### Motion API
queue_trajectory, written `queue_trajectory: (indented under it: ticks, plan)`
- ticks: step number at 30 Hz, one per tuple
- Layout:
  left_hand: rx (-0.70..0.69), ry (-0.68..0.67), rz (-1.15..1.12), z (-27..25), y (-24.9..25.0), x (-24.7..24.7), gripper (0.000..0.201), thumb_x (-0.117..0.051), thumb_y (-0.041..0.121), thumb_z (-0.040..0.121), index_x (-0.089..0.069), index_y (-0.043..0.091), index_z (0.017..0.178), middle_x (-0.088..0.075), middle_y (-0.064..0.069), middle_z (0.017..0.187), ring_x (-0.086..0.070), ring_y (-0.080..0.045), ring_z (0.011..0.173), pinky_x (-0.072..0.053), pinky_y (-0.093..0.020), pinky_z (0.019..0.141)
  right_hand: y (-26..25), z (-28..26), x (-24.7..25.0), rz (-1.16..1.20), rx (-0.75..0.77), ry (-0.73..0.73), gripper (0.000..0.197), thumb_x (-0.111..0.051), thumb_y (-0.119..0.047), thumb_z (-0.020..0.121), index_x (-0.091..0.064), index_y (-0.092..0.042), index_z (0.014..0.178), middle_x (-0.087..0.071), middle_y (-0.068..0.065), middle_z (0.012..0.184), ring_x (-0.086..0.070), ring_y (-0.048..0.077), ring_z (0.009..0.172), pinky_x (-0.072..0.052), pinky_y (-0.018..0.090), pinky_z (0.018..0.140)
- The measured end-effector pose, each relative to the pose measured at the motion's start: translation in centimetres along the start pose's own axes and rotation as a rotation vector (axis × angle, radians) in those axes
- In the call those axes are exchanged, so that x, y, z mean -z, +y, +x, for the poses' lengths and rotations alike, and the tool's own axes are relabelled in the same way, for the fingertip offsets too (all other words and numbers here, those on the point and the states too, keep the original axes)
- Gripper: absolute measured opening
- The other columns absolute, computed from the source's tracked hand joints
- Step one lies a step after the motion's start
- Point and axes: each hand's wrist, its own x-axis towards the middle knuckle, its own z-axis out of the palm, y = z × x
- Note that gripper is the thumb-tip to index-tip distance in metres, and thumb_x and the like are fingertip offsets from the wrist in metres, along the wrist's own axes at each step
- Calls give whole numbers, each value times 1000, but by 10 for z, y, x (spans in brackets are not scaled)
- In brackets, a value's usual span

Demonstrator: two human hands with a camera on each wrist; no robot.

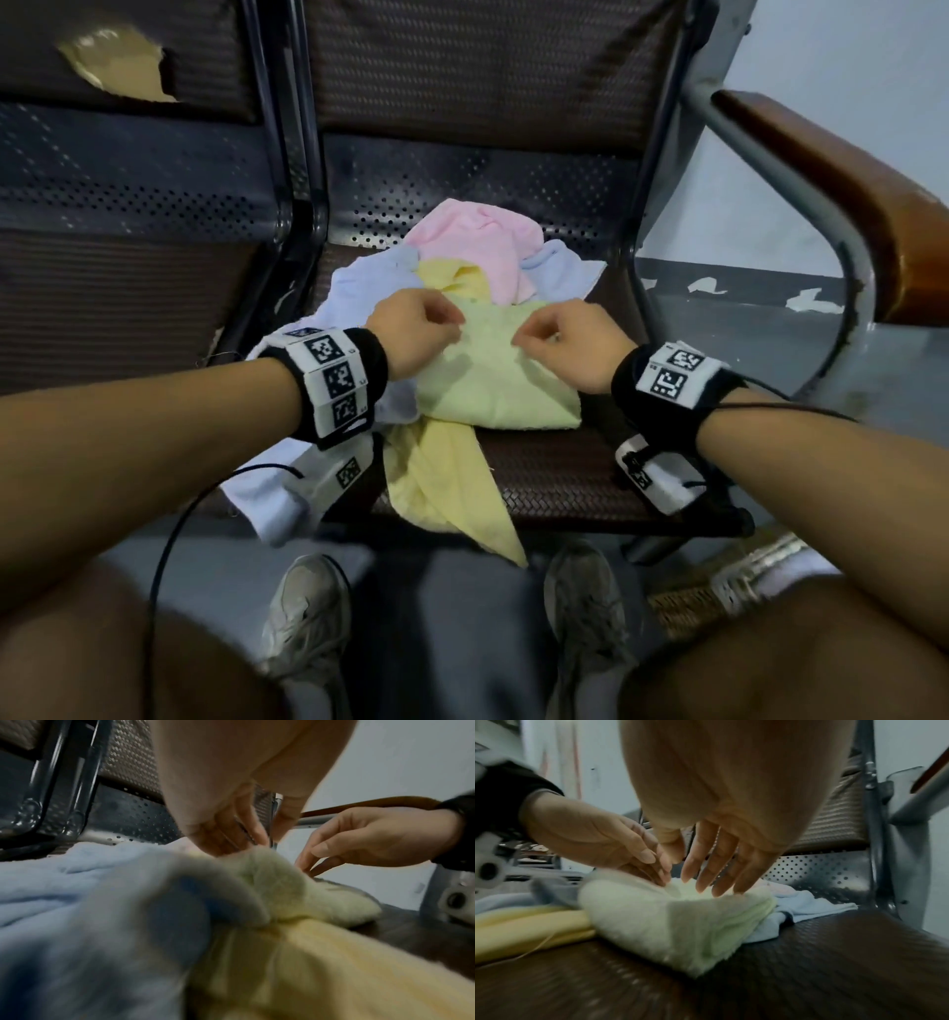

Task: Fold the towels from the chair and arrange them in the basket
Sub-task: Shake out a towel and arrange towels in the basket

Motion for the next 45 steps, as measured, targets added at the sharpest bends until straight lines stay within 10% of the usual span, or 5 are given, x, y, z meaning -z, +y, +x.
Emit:
queue_trajectory:
  ticks: [7, 15, 30, 37, 45]
  plan:
    - [-125, -267, 366, -36, -22, -8, 73, -78, 24, 78, -45, 24, 144, -47, 3, 147, -45, -17, 133, -33, -20, 104, 16, -32, -11, -349, 91, -357, 80, -67, -49, 88, -33, -18, 154, -37, 2, 158, -39, 23, 142, -31, 30, 115]
    - [-93, -73, 260, -31, -6, 4, 14, -63, 30, 88, -61, 24, 100, -68, -2, 89, -62, -22, 89, -49, -33, 82, 12, -37, 8, -138, 115, -118, 14, -47, -19, 99, -59, -12, 95, -59, 0, 78, -58, 28, 82, -43, 35, 77]
    - [634, -227, -97, -30, 2, -9, 68, -58, 70, 79, -49, 7, 104, -59, -12, 70, -53, -20, 39, -44, -22, 44, 17, -23, 0, -33, -107, -180, 37, -66, -45, 90, -68, -18, 115, -69, 1, 112, -63, 20, 103, -50, 35, 92]
    - [376, -90, -33, -23, 22, -6, 52, -69, 54, 84, -63, 3, 79, -62, -5, 49, -53, -9, 31, -43, -18, 39, 13, -21, 2, -104, -123, -205, 39, -64, -40, 91, -63, -18, 124, -64, 2, 114, -60, 21, 106, -49, 33, 90]
    - [157, 3, -143, -31, 41, 2, 36, -83, 40, 74, -60, 15, 65, -72, -8, 72, -74, -28, 82, -59, -44, 87, -1, -38, 11, -99, -167, -250, 53, -68, -37, 87, -53, -18, 134, -62, 3, 128, -59, 22, 114, -48, 36, 99]
